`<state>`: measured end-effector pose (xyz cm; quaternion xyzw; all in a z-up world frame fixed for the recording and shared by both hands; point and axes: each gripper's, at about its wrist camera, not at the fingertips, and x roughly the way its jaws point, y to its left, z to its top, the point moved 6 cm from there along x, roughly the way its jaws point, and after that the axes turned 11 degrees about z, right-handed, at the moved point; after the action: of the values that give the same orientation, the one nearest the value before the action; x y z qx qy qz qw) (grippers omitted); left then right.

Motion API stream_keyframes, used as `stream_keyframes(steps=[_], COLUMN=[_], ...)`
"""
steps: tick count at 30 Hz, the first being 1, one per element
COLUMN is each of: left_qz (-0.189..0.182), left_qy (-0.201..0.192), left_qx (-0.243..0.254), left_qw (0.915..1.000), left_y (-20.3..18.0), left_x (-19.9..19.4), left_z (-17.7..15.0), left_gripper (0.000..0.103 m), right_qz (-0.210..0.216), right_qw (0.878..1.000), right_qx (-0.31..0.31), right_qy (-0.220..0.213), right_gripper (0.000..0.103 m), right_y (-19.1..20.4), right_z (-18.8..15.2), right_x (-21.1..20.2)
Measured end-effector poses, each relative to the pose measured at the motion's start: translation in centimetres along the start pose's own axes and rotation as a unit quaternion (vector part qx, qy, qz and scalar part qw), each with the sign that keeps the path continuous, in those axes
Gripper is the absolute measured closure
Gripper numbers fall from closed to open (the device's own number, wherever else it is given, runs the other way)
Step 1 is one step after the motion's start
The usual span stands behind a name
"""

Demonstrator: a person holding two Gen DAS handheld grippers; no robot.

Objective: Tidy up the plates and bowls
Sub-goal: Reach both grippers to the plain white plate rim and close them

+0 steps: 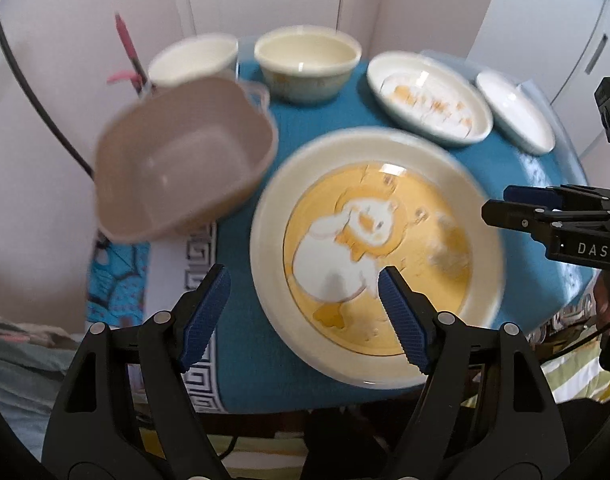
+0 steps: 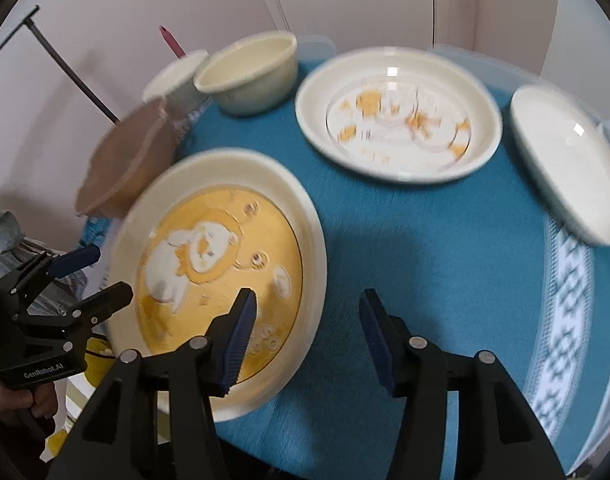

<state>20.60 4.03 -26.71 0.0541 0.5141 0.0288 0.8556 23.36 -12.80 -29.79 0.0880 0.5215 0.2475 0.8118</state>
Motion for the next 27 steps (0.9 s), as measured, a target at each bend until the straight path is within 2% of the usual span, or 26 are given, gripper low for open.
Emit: stream_keyframes(steps=[3, 4, 5, 6, 7, 8, 11, 14, 18, 21, 23, 27], left_qz=[0.0, -0.003, -0.007, -0.01, -0.017, -0.026, -0.064, -0.092, -0.132, -0.167, -0.185, -0.227], left_qy=[-0.043, -0.06, -0.076, -0.088, -0.103, -0.116, -0.138, -0.16, -0.174, -0.18, -0.171, -0.115], left_qx=[0.001, 0.0, -0.001, -0.001, -0.001, 0.0, 0.014, 0.045, 0.094, 0.132, 0.152, 0.179], left_qw=[0.9991, 0.9982, 0.9971, 0.9961, 0.9945, 0.9929, 0.9882, 0.9818, 0.9714, 0.9604, 0.9558, 0.9505], left_y=[0.2, 0.3, 0.3, 0.1, -0.2, -0.5, -1.9, -4.1, -8.6, -12.4, -15.2, -21.1], left_x=[-3.2, -4.2, -5.2, -5.9, -6.7, -7.2, -8.2, -8.9, -8.7, -8.0, -7.1, -3.4], left_z=[2.6, 3.7, 4.9, 5.9, 7.0, 7.9, 10.9, 13.3, 16.6, 19.0, 20.2, 22.5], left_gripper=[0.028, 0.023, 0.011, 0.005, 0.0, 0.0, 0.0, 0.0, 0.0, 0.0, 0.0, 0.0], right_qz=[0.003, 0.004, 0.001, -0.001, 0.003, -0.001, -0.031, -0.072, -0.117, -0.148, -0.152, -0.139], right_qw=[0.999, 0.998, 0.998, 0.997, 0.996, 0.994, 0.99, 0.987, 0.972, 0.964, 0.959, 0.943], right_qx=[-0.007, -0.009, -0.01, -0.01, -0.016, -0.014, -0.001, 0.026, 0.075, 0.113, 0.148, 0.231], right_qy=[-0.039, -0.056, -0.069, -0.082, -0.091, -0.109, -0.141, -0.14, -0.187, -0.192, -0.188, -0.195], right_gripper=[0.053, 0.051, 0.041, 0.02, 0.01, 0.001, 0.001, 0.001, 0.001, 0.001, 0.001, 0.001], right_y=[0.5, 0.6, 0.7, 0.7, 0.6, 0.5, -0.5, -2.3, -4.8, -7.1, -9.2, -13.8], right_z=[1.4, 2.1, 2.6, 3.0, 3.5, 4.1, 5.1, 5.8, 5.7, 4.9, 4.2, 1.8], right_x=[-3.0, -4.2, -4.9, -5.6, -6.4, -7.3, -9.4, -11.3, -15.5, -17.2, -17.3, -17.0])
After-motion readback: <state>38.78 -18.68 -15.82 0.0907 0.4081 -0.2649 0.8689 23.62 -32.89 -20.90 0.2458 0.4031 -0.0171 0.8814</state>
